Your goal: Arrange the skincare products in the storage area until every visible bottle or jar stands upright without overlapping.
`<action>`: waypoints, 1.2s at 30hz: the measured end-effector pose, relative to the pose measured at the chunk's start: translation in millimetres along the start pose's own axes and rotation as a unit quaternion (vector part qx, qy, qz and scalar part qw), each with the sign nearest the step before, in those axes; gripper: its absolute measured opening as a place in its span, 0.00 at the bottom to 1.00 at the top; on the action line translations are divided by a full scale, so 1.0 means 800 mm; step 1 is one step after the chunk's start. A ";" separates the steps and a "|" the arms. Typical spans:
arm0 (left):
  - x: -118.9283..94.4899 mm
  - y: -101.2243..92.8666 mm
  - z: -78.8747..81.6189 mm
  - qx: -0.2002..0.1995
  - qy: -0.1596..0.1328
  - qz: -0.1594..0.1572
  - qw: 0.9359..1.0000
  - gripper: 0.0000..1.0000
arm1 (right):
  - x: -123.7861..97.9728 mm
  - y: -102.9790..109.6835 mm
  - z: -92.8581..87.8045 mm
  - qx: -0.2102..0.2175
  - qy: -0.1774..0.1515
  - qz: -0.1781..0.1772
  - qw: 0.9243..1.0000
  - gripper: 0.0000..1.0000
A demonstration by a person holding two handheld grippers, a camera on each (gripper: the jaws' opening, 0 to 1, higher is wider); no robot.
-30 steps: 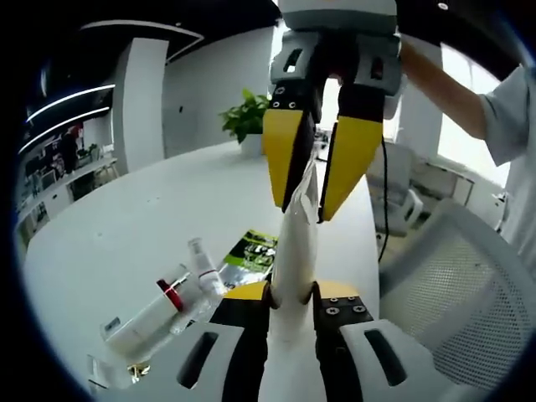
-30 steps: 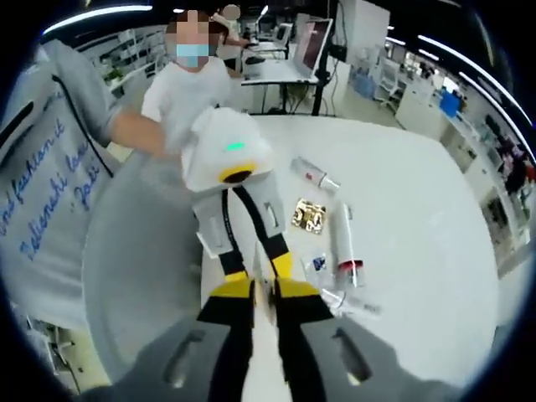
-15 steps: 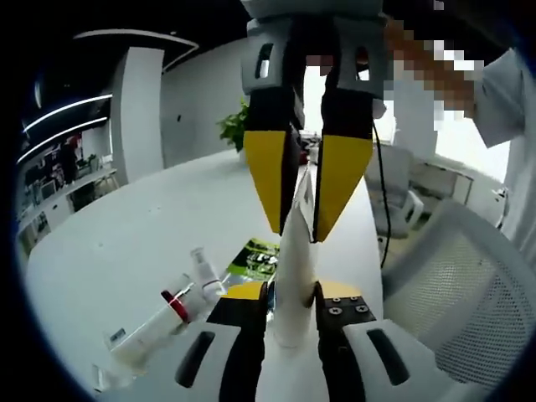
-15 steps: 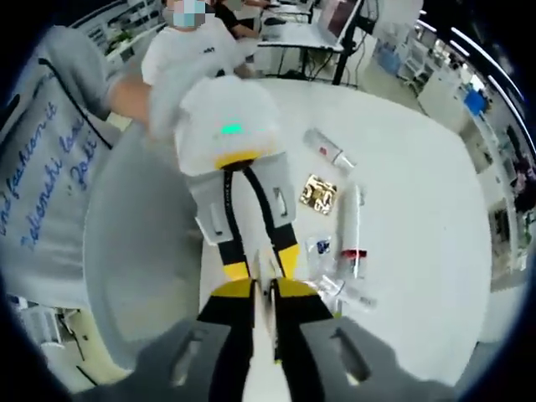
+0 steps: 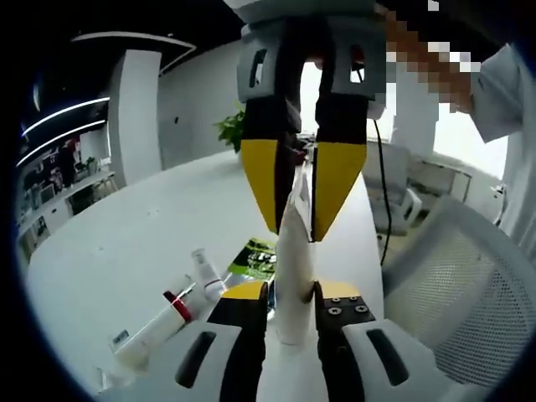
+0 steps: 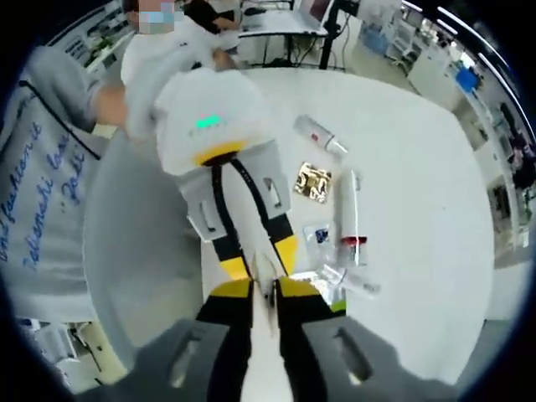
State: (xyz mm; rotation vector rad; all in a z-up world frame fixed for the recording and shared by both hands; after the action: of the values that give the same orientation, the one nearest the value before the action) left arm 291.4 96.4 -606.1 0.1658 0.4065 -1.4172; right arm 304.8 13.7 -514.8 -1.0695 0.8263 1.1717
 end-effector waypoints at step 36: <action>-0.009 -0.001 0.003 0.018 0.013 0.025 0.999 0.25 | 0.001 -0.013 -0.025 0.021 -0.002 -0.034 0.999 0.32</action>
State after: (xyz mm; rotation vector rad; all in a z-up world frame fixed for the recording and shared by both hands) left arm 290.6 102.0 -600.9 0.2221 0.3967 -1.3745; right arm 315.3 -5.3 -519.2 -1.0534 0.8025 1.0953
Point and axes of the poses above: the point that each gripper's makers call its tool centre point, and the gripper's own axes: x roughly forward along the fingers, y roughly to its left, z roughly out of its top, the point moved 9 cm from there along -x, roughly backward along the fingers, and after that the axes turned 13 degrees about -z, right-handed, at the moved point
